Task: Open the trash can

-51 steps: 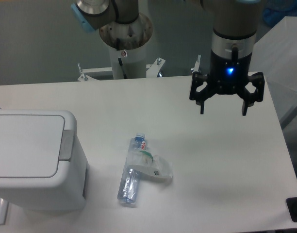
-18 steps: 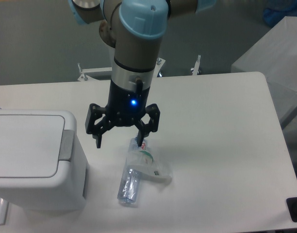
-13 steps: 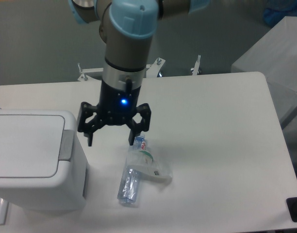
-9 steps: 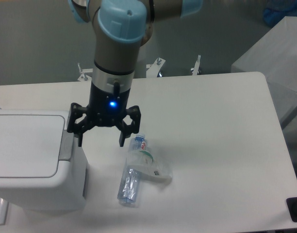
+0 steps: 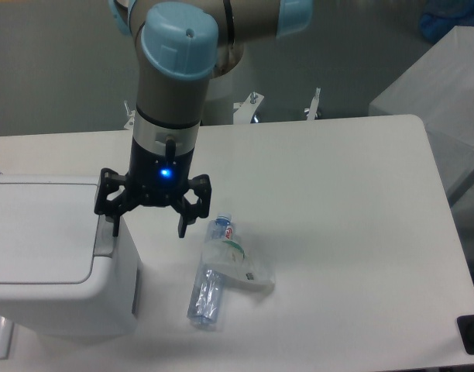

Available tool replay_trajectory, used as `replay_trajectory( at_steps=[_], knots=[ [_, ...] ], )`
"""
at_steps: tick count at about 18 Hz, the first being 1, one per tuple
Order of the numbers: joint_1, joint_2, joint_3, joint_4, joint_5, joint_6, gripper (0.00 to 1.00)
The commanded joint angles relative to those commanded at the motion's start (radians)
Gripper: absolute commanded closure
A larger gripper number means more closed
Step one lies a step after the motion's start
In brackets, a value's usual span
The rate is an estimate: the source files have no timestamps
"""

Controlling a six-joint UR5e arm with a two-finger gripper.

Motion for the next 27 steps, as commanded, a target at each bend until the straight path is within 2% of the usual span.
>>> replay_trajectory(
  at_steps=[23,27],
  knots=[
    [-0.005,0.0,-0.008,0.0,0.0,-0.003,0.0],
    [-0.002,0.003,0.041,0.015,0.0,0.008,0.0]
  ],
)
